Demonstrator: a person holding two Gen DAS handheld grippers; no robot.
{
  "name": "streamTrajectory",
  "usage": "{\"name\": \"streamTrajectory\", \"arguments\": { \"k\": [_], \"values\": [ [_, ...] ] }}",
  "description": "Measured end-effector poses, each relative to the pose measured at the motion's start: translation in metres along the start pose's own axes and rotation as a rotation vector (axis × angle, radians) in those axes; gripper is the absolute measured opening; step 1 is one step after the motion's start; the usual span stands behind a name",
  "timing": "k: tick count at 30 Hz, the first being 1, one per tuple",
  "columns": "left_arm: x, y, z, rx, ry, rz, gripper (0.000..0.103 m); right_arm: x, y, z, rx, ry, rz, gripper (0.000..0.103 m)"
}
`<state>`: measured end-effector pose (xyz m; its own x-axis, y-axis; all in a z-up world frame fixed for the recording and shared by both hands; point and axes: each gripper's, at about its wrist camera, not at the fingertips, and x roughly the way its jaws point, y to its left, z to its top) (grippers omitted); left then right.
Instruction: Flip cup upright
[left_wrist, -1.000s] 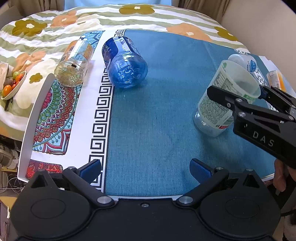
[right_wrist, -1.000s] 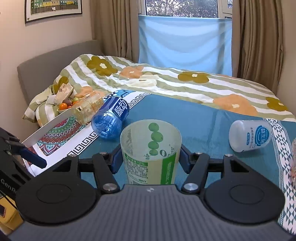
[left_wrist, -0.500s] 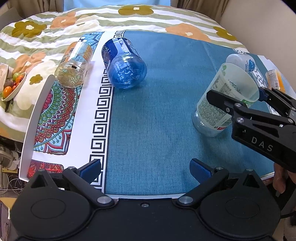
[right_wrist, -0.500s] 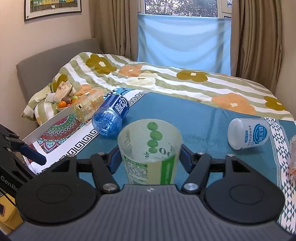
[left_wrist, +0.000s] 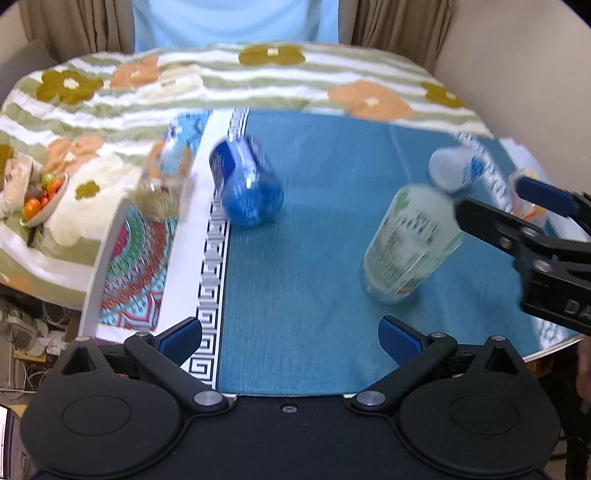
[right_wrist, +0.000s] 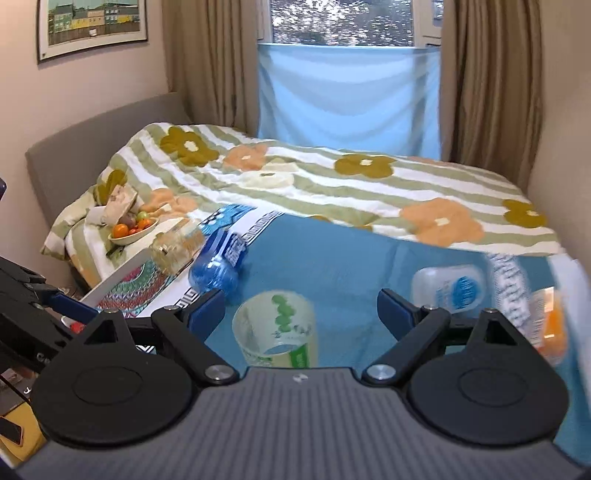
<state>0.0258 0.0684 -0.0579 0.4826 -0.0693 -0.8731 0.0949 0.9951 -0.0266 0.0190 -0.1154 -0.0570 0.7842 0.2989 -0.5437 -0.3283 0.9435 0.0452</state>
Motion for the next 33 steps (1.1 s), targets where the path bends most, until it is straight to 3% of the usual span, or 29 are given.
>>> {"name": "streamTrajectory", "arguments": {
  "k": [11,18,33],
  "values": [
    [-0.062,-0.024,0.016,-0.004,-0.171,0.003,0.103,-0.076,-0.041,0.033,0.136,0.167,-0.244,0.103],
    [-0.075,-0.035,0.009,-0.003,-0.214,0.016,0.103,-0.097,-0.055,0.021,0.193,0.206,-0.301,0.103],
    [-0.087,-0.047,-0.005,0.034,-0.268,0.042,0.103,-0.106,-0.058,0.005,0.215,0.238,-0.333,0.103]
  ]
}}
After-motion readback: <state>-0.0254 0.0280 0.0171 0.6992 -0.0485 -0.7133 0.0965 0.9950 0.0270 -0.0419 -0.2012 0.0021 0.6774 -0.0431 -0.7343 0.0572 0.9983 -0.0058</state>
